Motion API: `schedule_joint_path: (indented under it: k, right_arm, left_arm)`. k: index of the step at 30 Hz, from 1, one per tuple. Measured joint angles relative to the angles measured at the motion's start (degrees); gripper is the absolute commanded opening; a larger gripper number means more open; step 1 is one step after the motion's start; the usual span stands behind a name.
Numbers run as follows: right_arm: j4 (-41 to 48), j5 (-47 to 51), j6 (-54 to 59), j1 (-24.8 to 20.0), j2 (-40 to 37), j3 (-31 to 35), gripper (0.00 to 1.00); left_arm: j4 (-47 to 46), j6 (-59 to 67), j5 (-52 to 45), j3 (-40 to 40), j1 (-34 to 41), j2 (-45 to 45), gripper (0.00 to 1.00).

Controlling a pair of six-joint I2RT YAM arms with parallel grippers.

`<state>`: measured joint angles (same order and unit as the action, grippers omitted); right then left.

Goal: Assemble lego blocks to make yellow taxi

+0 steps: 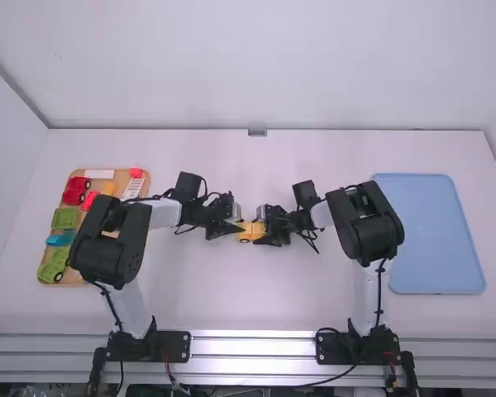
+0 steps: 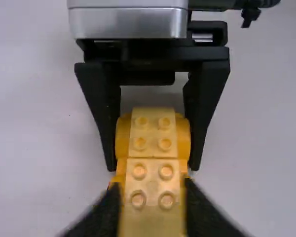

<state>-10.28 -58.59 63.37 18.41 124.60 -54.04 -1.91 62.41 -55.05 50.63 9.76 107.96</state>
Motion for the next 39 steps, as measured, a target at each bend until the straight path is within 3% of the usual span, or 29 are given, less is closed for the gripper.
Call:
schedule_joint_path:
  k: [21, 39]
  right_arm:
    - [0.15, -0.15, 0.02, -0.55, 0.00, 0.00, 0.53]
    - [-0.02, 0.00, 0.09, -0.42, 0.00, 0.00, 0.53]
  left_arm:
    - [-0.85, -1.40, 3.93, 1.33, 2.10, 1.49, 0.02]
    - [-7.76, -0.24, 6.93, 4.46, 2.84, 1.55, 0.02]
